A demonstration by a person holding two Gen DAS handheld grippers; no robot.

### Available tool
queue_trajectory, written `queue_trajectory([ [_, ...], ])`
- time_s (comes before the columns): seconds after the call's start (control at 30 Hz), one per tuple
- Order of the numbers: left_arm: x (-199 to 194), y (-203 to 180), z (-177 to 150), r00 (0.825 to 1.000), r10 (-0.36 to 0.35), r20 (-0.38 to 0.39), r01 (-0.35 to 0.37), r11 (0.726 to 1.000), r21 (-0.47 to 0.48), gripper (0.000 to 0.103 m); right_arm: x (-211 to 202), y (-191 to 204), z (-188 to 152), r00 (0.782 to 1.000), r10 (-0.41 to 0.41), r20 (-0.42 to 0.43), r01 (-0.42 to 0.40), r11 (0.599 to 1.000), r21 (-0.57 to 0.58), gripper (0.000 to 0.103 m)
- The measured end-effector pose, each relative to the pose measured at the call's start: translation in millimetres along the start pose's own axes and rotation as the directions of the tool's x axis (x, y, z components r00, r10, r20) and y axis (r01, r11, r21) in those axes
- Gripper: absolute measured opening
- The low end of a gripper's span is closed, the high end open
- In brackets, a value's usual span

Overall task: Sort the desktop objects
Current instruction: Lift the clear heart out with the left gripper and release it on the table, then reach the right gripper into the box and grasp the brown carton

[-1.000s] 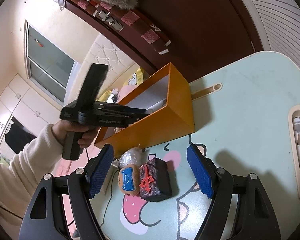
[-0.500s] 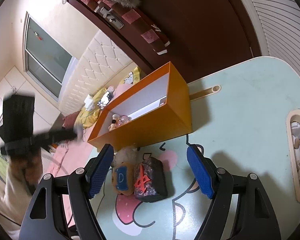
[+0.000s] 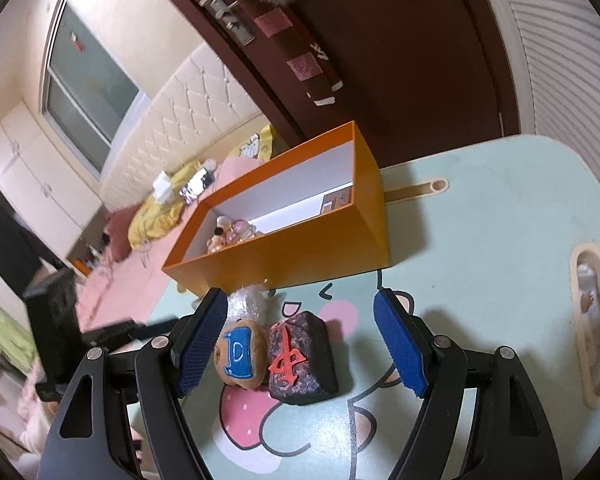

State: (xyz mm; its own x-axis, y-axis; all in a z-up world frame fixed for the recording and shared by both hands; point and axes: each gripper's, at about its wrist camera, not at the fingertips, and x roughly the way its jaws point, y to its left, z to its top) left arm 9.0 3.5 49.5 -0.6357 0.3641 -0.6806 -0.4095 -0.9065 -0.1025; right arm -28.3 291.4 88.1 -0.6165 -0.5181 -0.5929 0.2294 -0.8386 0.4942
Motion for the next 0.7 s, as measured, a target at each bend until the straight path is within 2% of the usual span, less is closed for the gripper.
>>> queue_trajectory([
  [0.07, -6.9, 2.1, -0.9, 0.997, 0.017, 0.071, -0.017, 1.0, -0.008, 0.086, -0.2, 7.2, 4.7, 1.0, -0.018, -0.017, 0.017, 0.999, -0.045, 0.076],
  [0.2, -12.0, 5.7, -8.4, 0.987, 0.056, 0.154, -0.053, 0.998, -0.024, 0.087, 0.9, 29.4, 27.3, 0.998, -0.051, -0.048, 0.04, 0.976, -0.215, 0.076],
  [0.3, -10.7, 7.7, -15.9, 0.984, 0.053, 0.172, -0.048, 0.998, -0.03, 0.087, 6.0, 48.8, 55.1, 0.993, -0.062, -0.101, 0.022, 0.933, -0.359, 0.076],
  [0.33, -9.7, 10.9, -18.0, 0.985, 0.029, 0.169, -0.021, 0.998, -0.052, 0.088, 10.4, 56.6, 66.0, 0.988, -0.079, -0.13, 0.017, 0.906, -0.424, 0.076],
  [0.43, -3.0, 19.0, -23.7, 0.987, -0.033, 0.157, 0.052, 0.991, -0.12, 0.089, 33.6, 79.4, 89.6, 0.96, -0.19, -0.207, 0.017, 0.774, -0.633, 0.076],
  [0.5, 3.4, 20.8, -25.9, 0.99, -0.053, 0.134, 0.072, 0.988, -0.136, 0.089, 53.6, 89.5, 97.7, 0.928, -0.283, -0.24, 0.012, 0.669, -0.743, 0.076],
  [0.57, 7.4, 21.2, -26.7, 0.991, -0.068, 0.118, 0.084, 0.986, -0.141, 0.089, 77.5, 98.4, 102.0, 0.883, -0.384, -0.27, -0.014, 0.554, -0.833, 0.076],
  [0.6, 8.5, 21.2, -26.7, 0.991, -0.073, 0.115, 0.089, 0.986, -0.143, 0.089, 91.4, 102.0, 101.6, 0.853, -0.44, -0.281, -0.039, 0.482, -0.875, 0.076],
  [0.67, 9.9, 21.3, -27.3, 0.99, -0.082, 0.113, 0.099, 0.984, -0.148, 0.089, 110.3, 104.4, 98.8, 0.81, -0.512, -0.286, -0.079, 0.388, -0.918, 0.076],
  [0.7, 10.3, 21.0, -28.1, 0.99, -0.084, 0.112, 0.1, 0.984, -0.15, 0.089, 120.3, 103.9, 97.2, 0.786, -0.542, -0.298, -0.107, 0.356, -0.929, 0.076],
])
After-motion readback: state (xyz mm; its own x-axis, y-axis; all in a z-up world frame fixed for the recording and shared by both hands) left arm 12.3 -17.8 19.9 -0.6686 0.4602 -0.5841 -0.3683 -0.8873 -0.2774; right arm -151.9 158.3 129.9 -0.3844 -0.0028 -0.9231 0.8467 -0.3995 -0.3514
